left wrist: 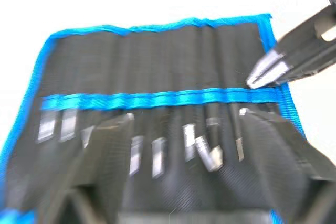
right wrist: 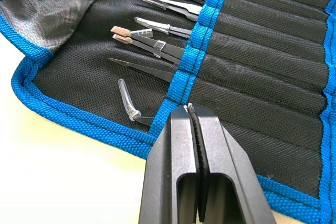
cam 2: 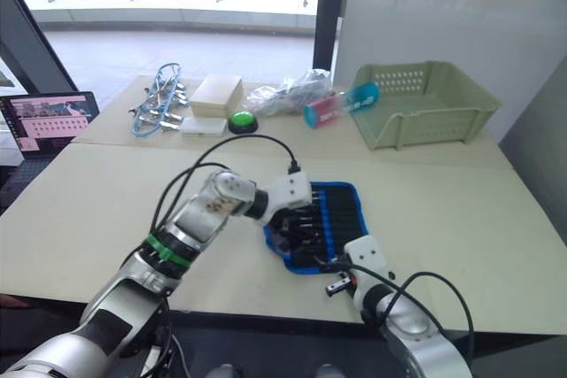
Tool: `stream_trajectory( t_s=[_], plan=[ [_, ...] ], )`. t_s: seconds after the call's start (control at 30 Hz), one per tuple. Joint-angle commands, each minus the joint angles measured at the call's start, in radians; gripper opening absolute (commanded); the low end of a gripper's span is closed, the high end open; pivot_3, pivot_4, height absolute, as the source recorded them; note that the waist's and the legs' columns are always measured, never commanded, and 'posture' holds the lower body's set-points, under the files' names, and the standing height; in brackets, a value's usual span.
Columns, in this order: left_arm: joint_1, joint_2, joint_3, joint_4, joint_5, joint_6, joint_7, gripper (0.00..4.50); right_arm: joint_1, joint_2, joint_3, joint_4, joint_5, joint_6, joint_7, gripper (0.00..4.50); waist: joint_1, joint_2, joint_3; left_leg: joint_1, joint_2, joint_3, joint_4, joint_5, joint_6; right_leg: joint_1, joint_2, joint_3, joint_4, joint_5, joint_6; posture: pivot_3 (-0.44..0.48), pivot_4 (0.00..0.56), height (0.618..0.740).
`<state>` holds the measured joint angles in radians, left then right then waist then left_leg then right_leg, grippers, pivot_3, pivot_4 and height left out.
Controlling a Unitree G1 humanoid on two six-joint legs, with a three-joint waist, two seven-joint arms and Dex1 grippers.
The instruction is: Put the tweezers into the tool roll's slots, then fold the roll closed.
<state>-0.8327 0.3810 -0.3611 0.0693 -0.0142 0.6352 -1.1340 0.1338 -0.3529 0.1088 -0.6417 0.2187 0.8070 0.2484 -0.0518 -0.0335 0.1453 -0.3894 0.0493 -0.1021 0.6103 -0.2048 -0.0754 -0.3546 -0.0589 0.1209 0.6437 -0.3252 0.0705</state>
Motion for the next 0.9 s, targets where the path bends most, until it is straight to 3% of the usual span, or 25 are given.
stream_trajectory(
  t_s=[0.03, 0.3, 0.53, 0.67, 0.87, 0.9],
  plan=[
    [0.073, 0.097, 0.153, -0.144, -0.124, 0.073, -0.036, 4.47, 0.030, -0.015, 0.034, 0.059, -0.006, 0.023, 0.020, 0.00, -0.006, 0.001, 0.000, 0.000, 0.000, 0.000, -0.001, 0.000, 0.000, 0.000, 0.000, 0.000, 0.001, -0.001, -0.001, 0.000, 0.150, 0.740],
    [0.484, 0.244, 0.399, -0.280, -0.218, -0.192, 0.017, 4.47, 0.077, -0.021, -0.007, -0.042, 0.016, -0.070, 0.039, 0.00, 0.013, -0.001, 0.003, 0.000, 0.001, 0.000, 0.000, 0.000, 0.000, -0.001, -0.001, -0.001, 0.003, -0.002, -0.002, 0.000, 0.150, 0.740],
    [0.642, 0.244, 0.545, -0.314, -0.389, -0.254, -0.005, 4.47, 0.099, 0.015, -0.051, -0.165, 0.054, -0.163, 0.054, 0.00, 0.009, 0.004, 0.012, -0.001, 0.001, -0.001, 0.000, 0.000, 0.000, -0.002, -0.001, -0.001, 0.004, -0.002, -0.002, 0.000, 0.150, 0.740],
    [0.668, 0.255, 0.587, -0.348, -0.488, -0.231, -0.012, 4.50, 0.049, -0.024, -0.034, -0.218, 0.061, -0.197, 0.109, 1.21, 0.007, 0.005, 0.015, -0.002, 0.001, -0.001, 0.000, 0.000, 0.000, -0.003, -0.001, -0.001, 0.004, -0.002, -0.002, 0.000, 0.150, 0.740],
    [0.672, 0.297, 0.586, -0.340, -0.489, -0.247, 0.005, 4.50, -0.192, -0.081, 0.217, -0.109, -0.075, -0.217, 0.170, 3.21, -0.001, 0.007, 0.019, 0.000, 0.001, -0.001, 0.000, 0.000, 0.000, -0.003, 0.000, -0.001, 0.005, -0.002, -0.003, 0.000, 0.150, 0.740],
    [0.674, 0.299, 0.583, -0.346, -0.489, -0.250, 0.009, 4.50, -0.225, -0.076, 0.256, -0.072, -0.115, -0.231, 0.158, 3.72, 0.001, 0.007, 0.019, -0.001, 0.001, -0.001, 0.000, 0.000, -0.001, -0.004, 0.000, -0.001, 0.005, -0.002, -0.003, 0.000, 0.150, 0.740]
  ],
)
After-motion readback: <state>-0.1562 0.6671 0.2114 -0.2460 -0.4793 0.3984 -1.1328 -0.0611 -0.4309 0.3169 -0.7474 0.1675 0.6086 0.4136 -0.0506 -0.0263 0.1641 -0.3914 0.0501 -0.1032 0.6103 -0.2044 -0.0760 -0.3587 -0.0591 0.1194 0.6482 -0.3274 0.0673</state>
